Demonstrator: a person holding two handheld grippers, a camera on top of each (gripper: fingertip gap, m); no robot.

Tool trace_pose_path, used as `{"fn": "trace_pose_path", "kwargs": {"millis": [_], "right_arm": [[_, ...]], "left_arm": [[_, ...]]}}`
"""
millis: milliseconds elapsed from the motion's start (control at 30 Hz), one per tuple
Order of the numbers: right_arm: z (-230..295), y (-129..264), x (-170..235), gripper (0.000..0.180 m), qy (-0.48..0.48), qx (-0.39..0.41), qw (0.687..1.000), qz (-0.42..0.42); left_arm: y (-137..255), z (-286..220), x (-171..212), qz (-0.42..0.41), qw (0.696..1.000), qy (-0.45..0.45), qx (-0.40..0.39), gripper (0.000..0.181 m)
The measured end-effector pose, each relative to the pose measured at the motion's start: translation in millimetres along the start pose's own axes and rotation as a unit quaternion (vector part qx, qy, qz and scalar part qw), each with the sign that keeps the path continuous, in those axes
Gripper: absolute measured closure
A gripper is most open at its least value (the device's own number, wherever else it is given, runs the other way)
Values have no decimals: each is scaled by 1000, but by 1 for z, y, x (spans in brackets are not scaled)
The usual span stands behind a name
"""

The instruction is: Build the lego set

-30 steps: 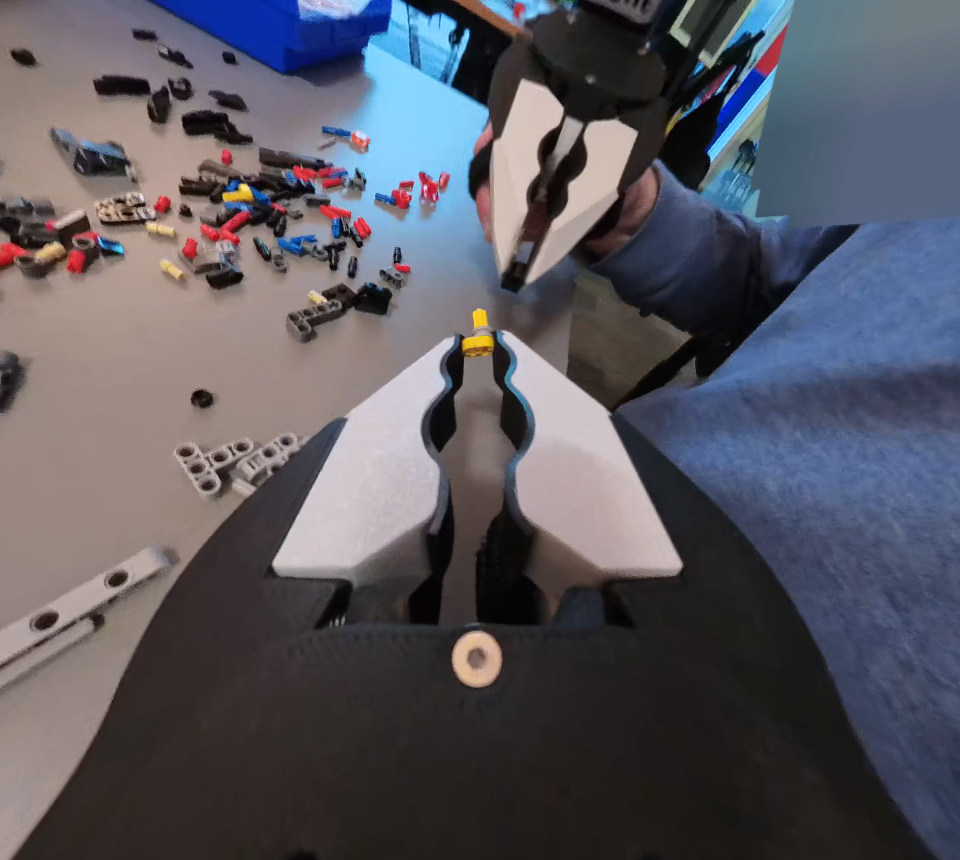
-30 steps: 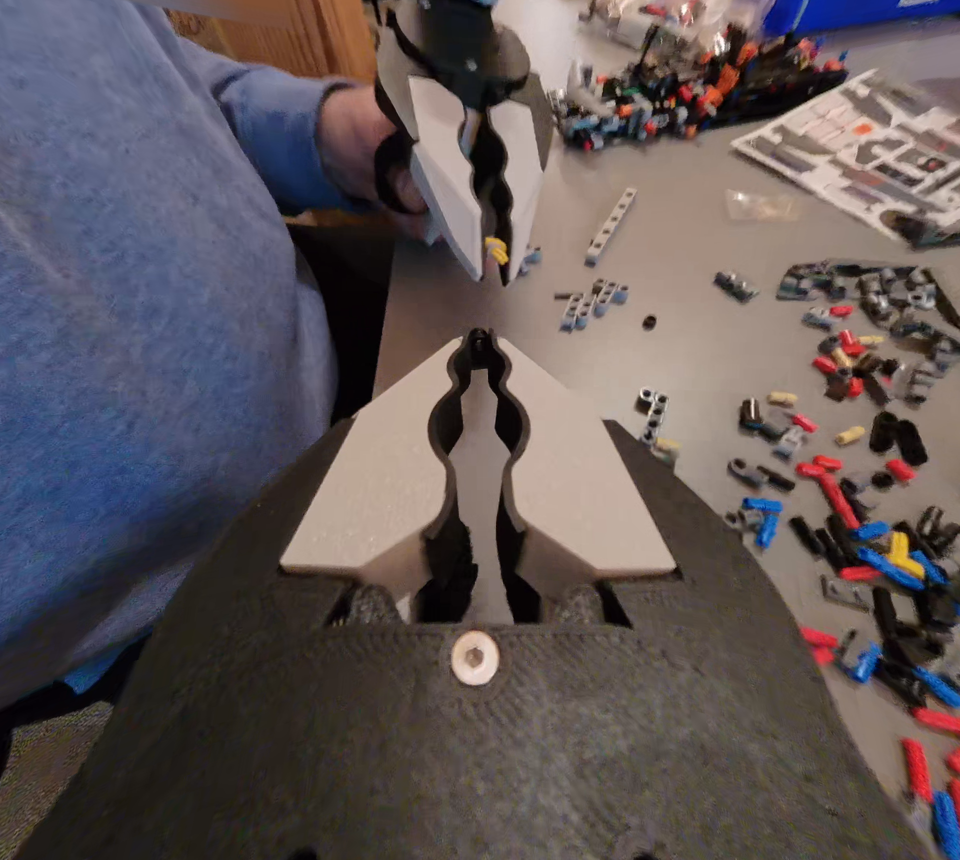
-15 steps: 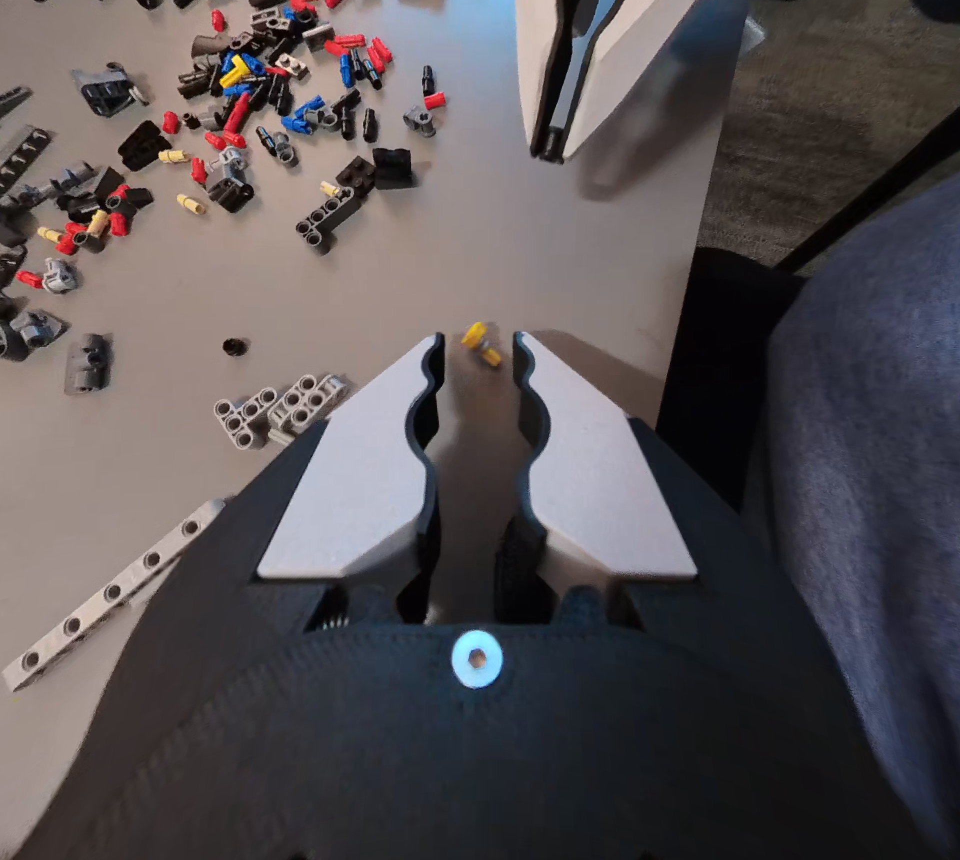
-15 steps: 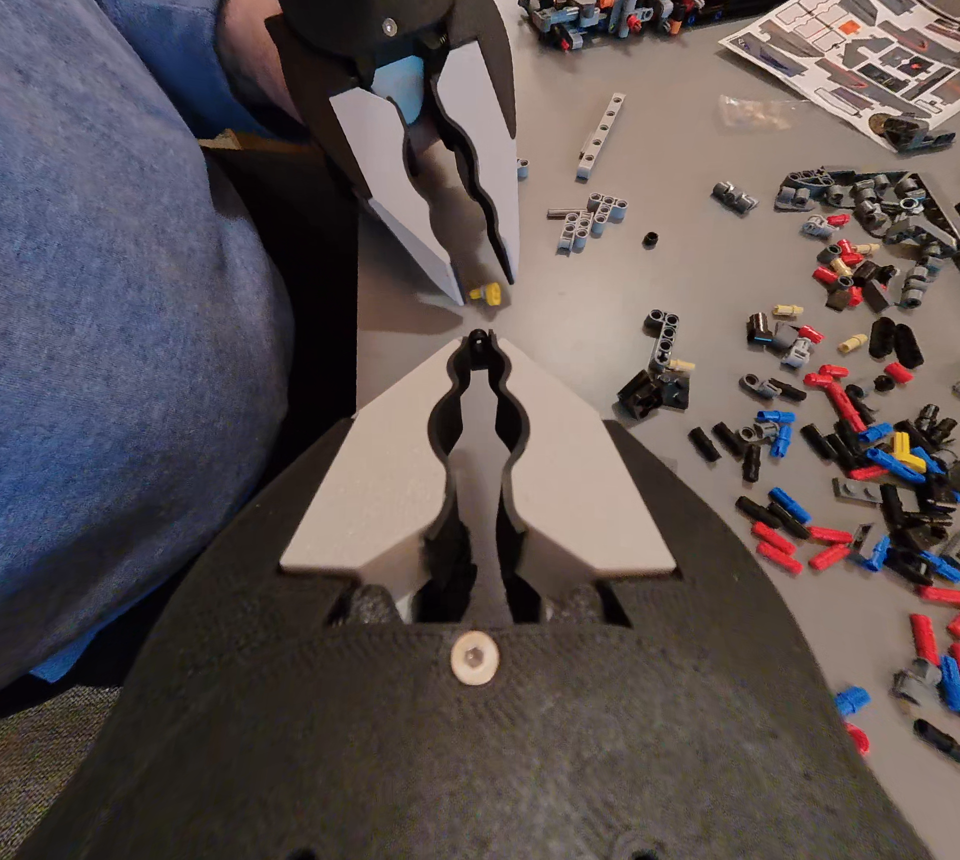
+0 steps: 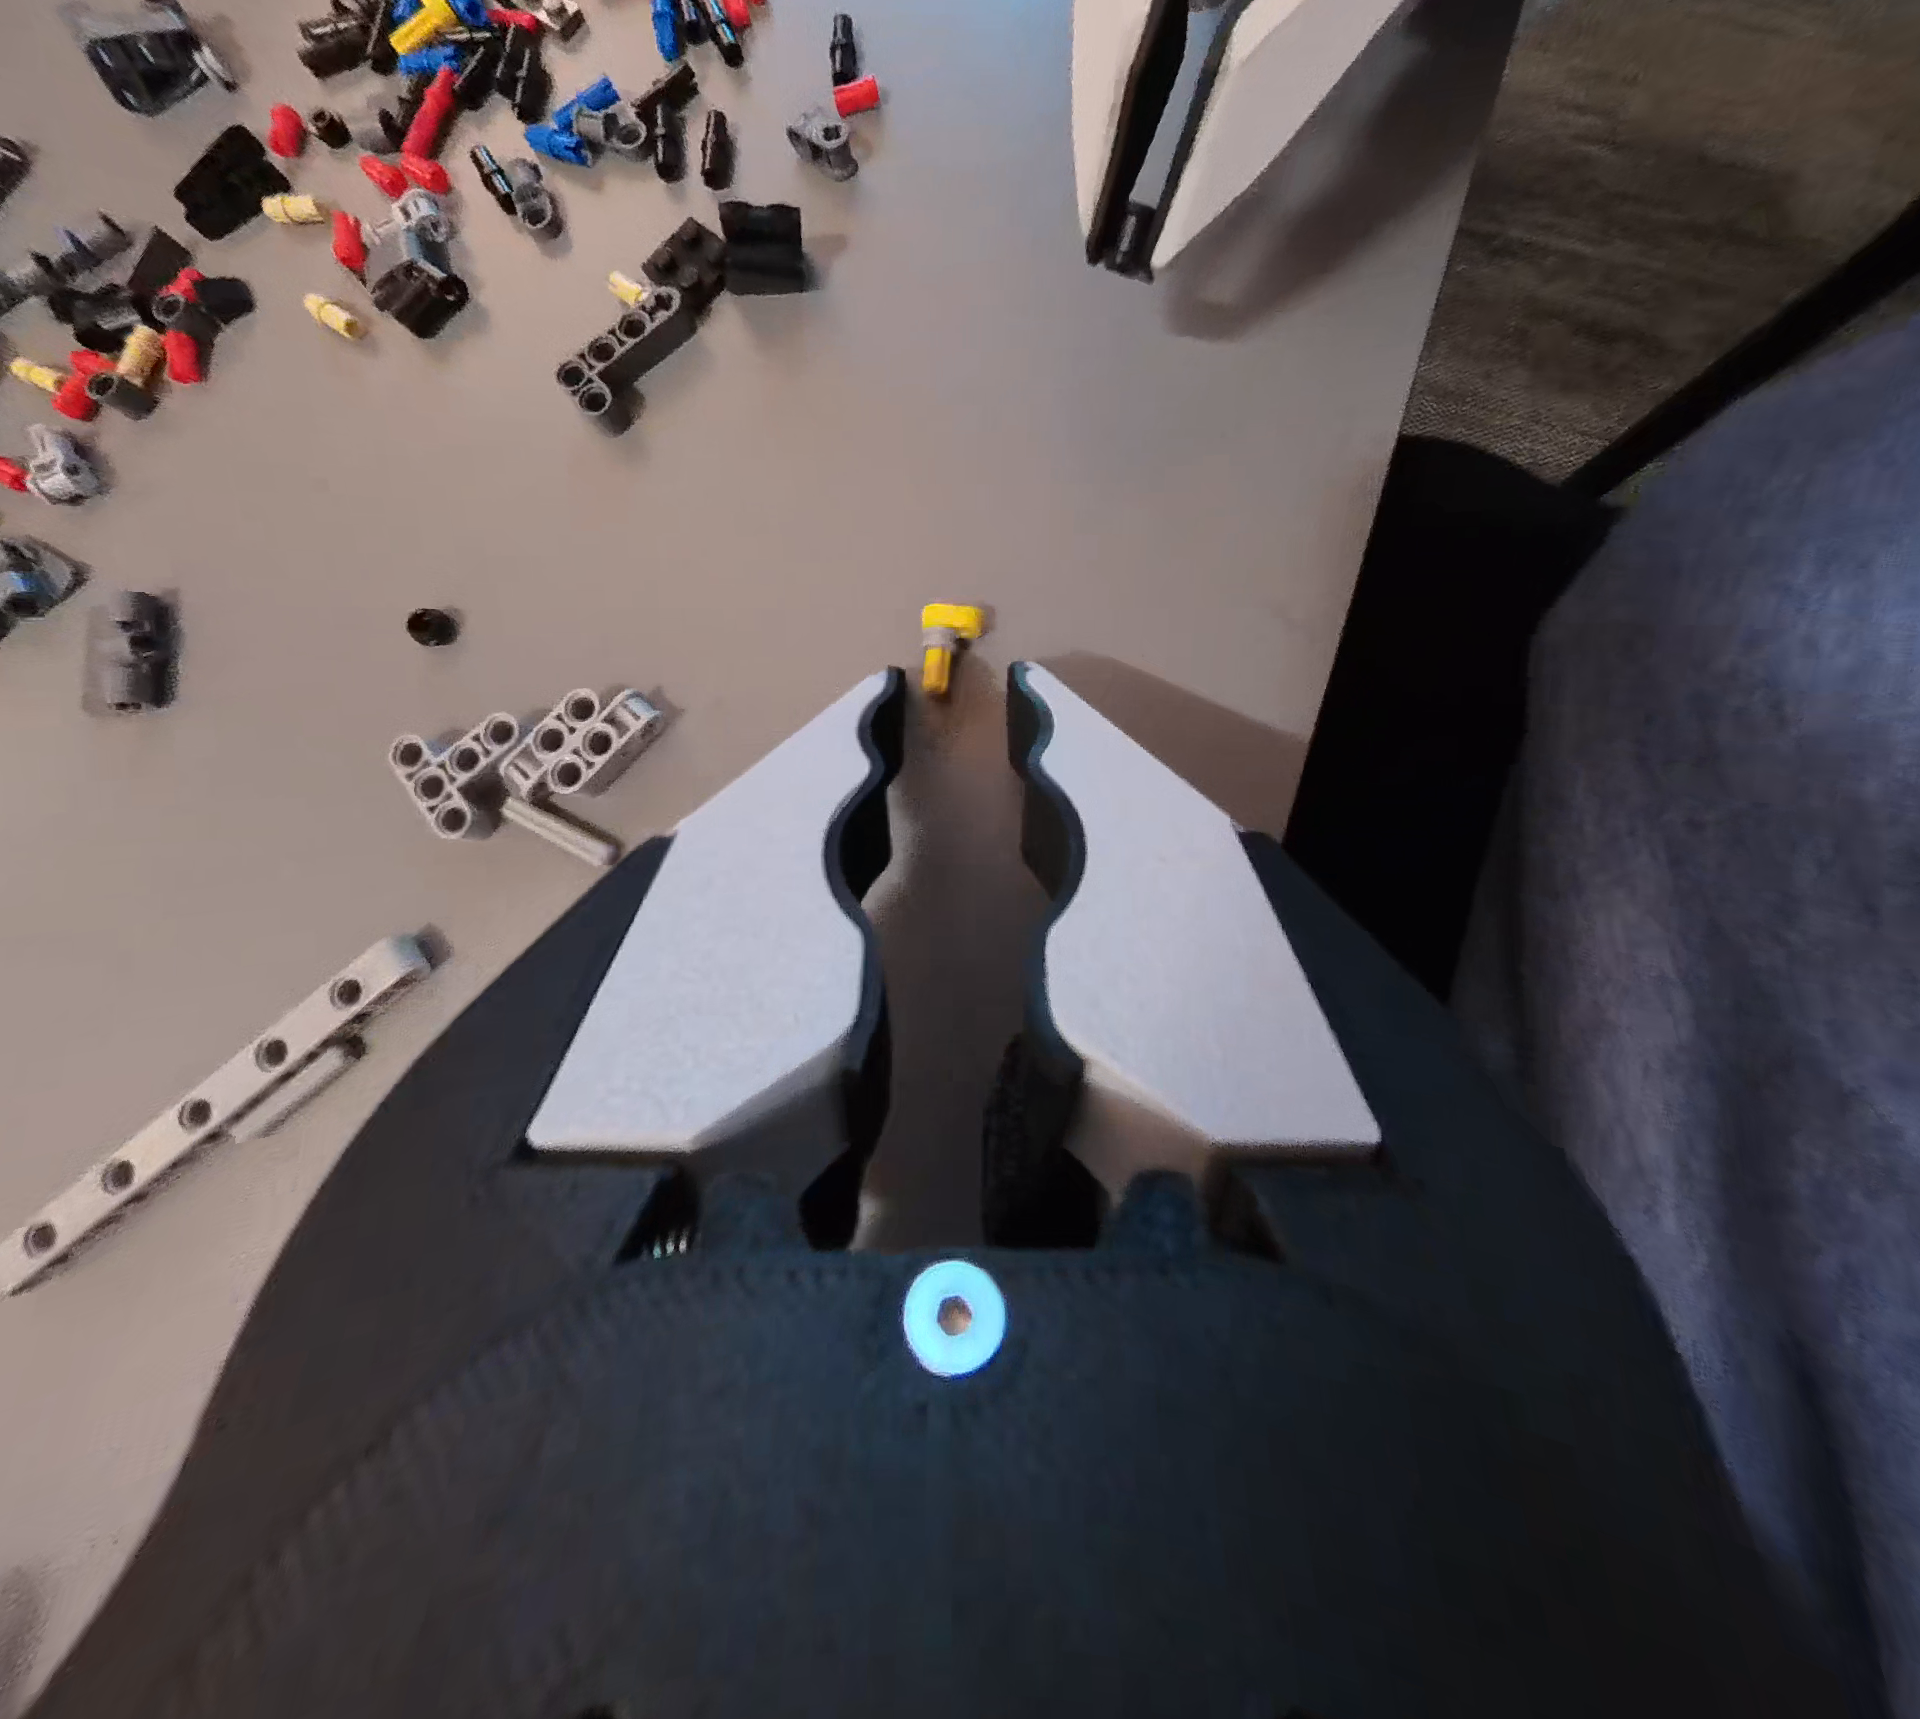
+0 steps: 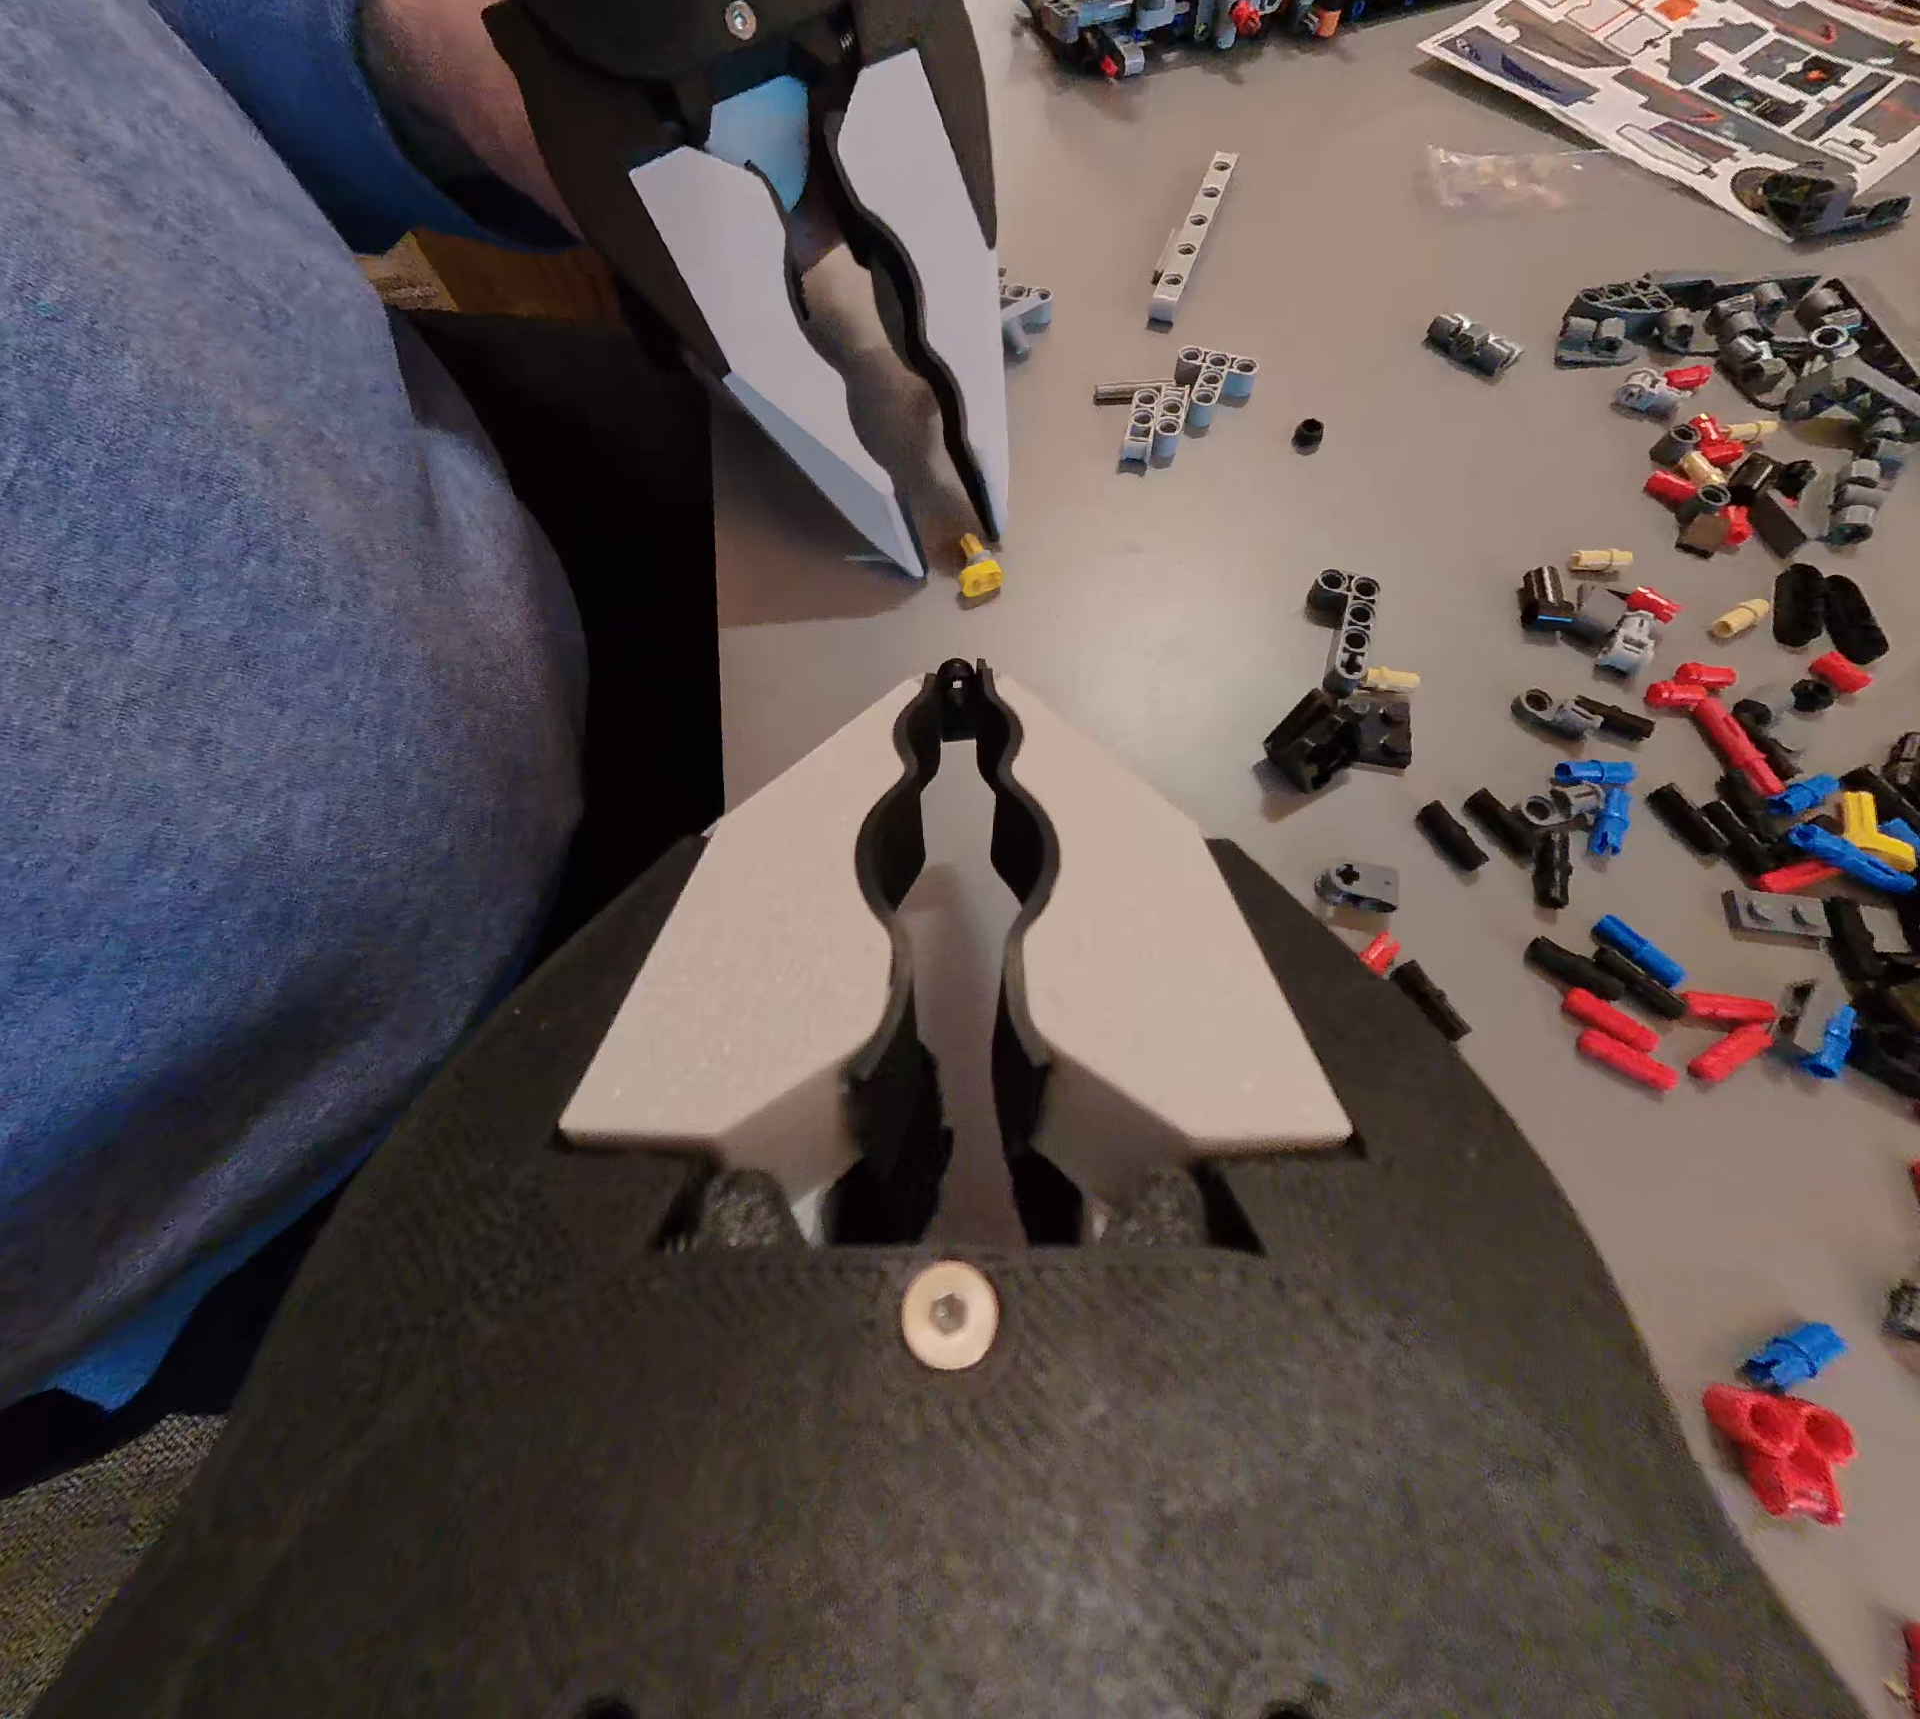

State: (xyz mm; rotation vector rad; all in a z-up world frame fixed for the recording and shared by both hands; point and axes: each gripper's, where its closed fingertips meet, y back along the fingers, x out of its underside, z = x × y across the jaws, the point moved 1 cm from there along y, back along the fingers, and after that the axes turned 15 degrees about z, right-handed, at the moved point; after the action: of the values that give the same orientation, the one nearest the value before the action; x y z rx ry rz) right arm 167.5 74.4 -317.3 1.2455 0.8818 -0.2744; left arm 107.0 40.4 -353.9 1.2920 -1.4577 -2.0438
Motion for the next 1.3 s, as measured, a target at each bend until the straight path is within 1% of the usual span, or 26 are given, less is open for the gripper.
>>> {"fn": "trace_pose_path", "kwargs": {"millis": [67, 167, 233, 267, 333, 433, 500, 567, 667, 733, 833, 967, 1267, 1300], "right_arm": [[1, 0, 1, 176, -2, 0, 1000, -2], [2, 0, 0, 176, -5, -1, 1000, -5], [1, 1, 1, 176, -6, 1, 1000, -8], [2, 2, 1, 176, -7, 1, 1000, -9], [2, 4, 2, 176, -9, 3, 1000, -12], [3, 6, 4, 177, -11, 5, 1000, -16], [3, 8, 4, 177, -13, 7, 1000, -17], [3, 9, 5, 176, -11, 7, 1000, -18], [3, 9, 5, 176, -10, 7, 1000, -19], [4, 9, 5, 177, -9, 8, 1000, -18], [4, 9, 5, 177, -7, 9, 1000, -18], [2, 7, 5, 177, -6, 12, 1000, -17], [-17, -22, 17, 176, 14, 80, 993, 90], [-19, -24, 17, 173, 14, 84, 992, 95]], "left_arm": [[-1, -5, -2, 4, 1000, 7, -5, 163], [-2, -23, -7, -4, 1000, 5, 21, 159], [-1, -22, -7, -5, 1000, 5, 8, 157], [0, -23, -7, -9, 1000, 8, 16, 157], [6, -14, -8, -27, 1000, 15, 5, 158], [7, -6, -8, -23, 1000, 18, -4, 152], [2, -6, -8, -12, 1000, -3, -15, 148], [0, -5, -11, -12, 998, -44, -37, 147], [-4, -7, -16, -15, 996, -82, -30, 147], [-6, -6, -17, -11, 996, -89, -23, 148], [-7, -7, -17, -2, 995, -94, -12, 163], [-9, -7, -18, -7, 996, -90, -16, 170], [-4, 5, -19, -23, 995, -77, -52, 170], [-2, 6, -19, -27, 995, -75, -56, 170]]}}
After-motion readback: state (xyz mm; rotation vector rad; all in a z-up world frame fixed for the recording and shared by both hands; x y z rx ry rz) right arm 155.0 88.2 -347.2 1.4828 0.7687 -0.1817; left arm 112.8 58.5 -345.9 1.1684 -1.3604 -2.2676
